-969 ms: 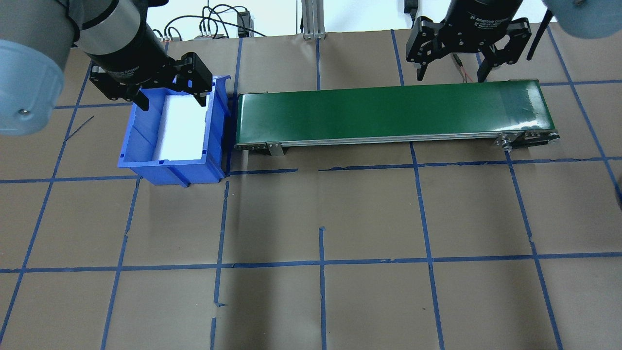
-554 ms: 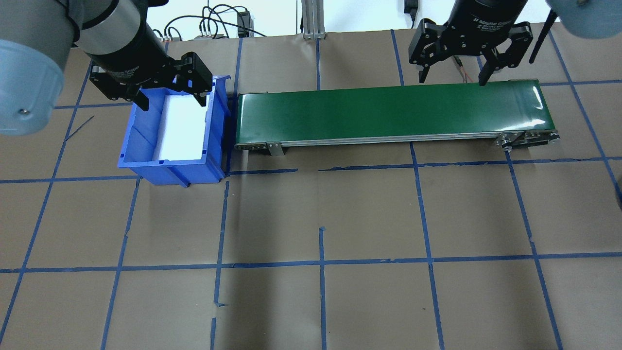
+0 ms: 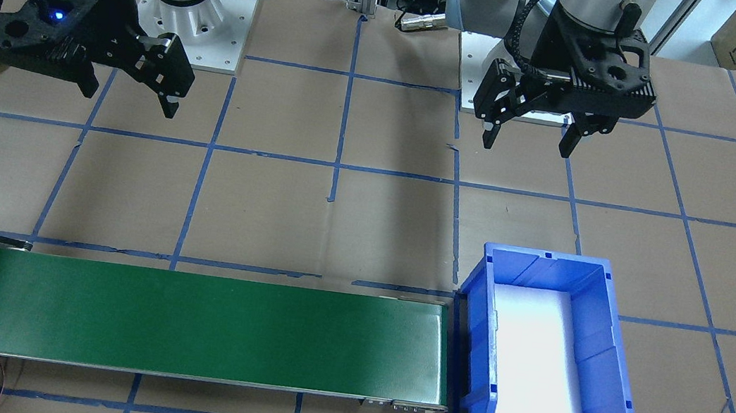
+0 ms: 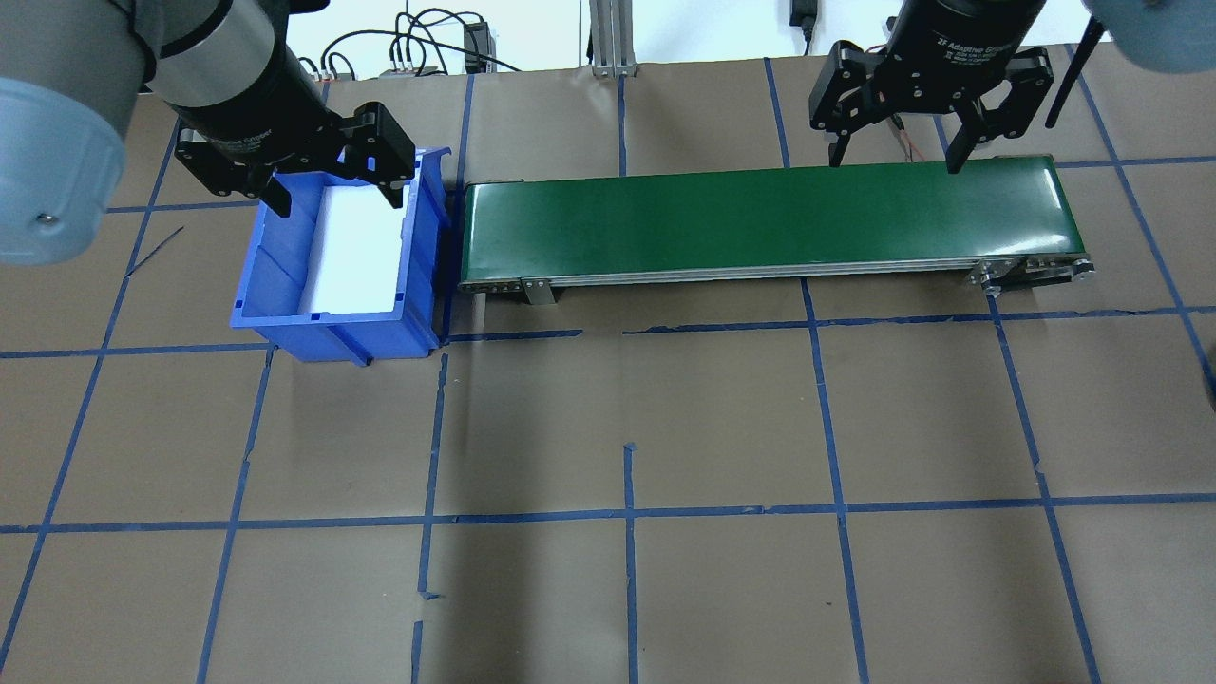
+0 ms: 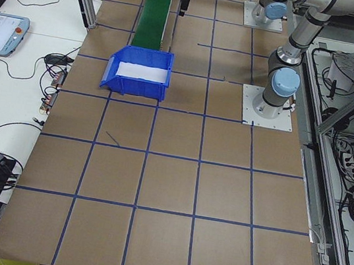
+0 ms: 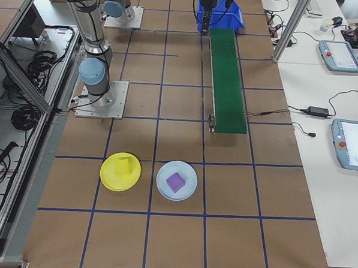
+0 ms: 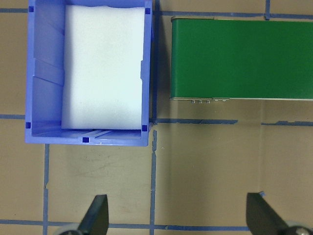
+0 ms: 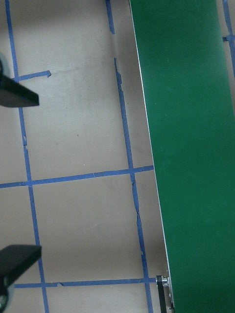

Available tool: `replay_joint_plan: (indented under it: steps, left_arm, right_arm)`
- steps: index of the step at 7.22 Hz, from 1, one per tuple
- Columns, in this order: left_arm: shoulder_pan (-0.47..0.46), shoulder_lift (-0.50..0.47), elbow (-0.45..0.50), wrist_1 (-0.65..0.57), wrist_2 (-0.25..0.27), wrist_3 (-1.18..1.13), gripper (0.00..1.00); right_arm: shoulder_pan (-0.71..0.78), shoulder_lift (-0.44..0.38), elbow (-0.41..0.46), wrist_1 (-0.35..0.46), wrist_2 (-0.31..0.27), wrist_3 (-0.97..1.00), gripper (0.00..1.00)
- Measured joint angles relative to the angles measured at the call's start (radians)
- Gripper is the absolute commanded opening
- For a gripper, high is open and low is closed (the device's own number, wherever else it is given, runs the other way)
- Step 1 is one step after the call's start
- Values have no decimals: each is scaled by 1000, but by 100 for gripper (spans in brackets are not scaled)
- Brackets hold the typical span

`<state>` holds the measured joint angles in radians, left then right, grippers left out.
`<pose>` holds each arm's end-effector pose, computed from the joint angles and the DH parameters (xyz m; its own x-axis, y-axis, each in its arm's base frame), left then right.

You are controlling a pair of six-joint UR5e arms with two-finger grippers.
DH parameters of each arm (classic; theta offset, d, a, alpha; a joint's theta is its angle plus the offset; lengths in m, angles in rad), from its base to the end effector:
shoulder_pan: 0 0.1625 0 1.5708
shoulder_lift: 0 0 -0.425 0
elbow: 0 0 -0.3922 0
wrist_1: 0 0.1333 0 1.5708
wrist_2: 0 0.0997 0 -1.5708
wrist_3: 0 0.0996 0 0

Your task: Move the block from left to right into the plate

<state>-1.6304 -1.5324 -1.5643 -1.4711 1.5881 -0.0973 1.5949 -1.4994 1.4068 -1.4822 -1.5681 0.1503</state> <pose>-0.1604 -0.4798 0.5206 -0.9992 -0.0392 -0.0030 -0.0383 0.9887 -0.1451 0.1461 -0.5176 0.5235 -0.9920 0.1259 -0.0033 0.1259 0.9920 -0.0036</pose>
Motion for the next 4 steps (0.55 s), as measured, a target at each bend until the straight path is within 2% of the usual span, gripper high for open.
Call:
replay_joint_plan:
  steps: [4]
  left_arm:
    - [0,0,0,0,1,-1,100]
  right_arm:
    - [-3,-4,5,8,-1,2,100]
